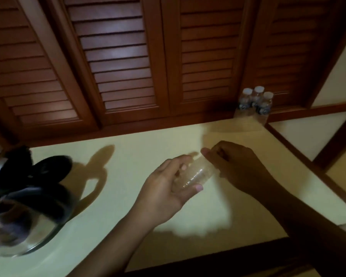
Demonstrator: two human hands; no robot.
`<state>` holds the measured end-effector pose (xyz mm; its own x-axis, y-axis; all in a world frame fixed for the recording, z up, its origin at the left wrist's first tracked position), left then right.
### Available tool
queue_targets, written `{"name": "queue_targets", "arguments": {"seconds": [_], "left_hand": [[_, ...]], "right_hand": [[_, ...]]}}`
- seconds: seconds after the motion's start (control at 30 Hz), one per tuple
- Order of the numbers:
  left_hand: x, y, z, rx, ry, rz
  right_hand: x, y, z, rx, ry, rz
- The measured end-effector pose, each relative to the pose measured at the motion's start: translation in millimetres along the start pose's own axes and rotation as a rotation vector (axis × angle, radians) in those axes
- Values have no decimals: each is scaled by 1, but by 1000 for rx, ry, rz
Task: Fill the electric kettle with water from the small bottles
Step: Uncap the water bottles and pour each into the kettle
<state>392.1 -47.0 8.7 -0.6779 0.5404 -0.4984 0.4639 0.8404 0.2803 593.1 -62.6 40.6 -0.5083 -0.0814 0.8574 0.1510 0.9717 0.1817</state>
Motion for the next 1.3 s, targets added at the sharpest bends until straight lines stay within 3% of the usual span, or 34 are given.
{"name": "queue_targets", "arguments": {"seconds": [0.4, 0.53, 0.73, 0.87, 1.13, 1.3], "left_hand": [[-82, 170, 128, 110, -2, 11], [-90, 223, 163, 50, -65, -86], [-97, 280, 202, -62, -77, -188], [-98, 297, 219, -69, -125, -254], [-91, 305, 233, -70, -97, -336], [-89, 305, 235, -56, -80, -340]], "right_hand": [[-81, 66, -147, -174, 337, -142], [-135, 87, -165, -219, 357, -62], [-213, 104, -159, -123, 72, 90], [-236, 105, -153, 1, 63, 157], [-249, 105, -134, 163, -382, -7], [-245, 105, -133, 144, -436, -35]]}}
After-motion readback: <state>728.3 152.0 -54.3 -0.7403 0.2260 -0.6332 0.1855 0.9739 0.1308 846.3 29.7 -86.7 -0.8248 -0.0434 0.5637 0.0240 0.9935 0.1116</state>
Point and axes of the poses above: each hand's wrist, its own y-axis towards the middle knuckle, its own z-axis out of the palm, x = y × z, the point moved 5 cm from there along y, towards the middle knuckle, and after that the axes turned 15 degrees about y, right-handed, at the moved point
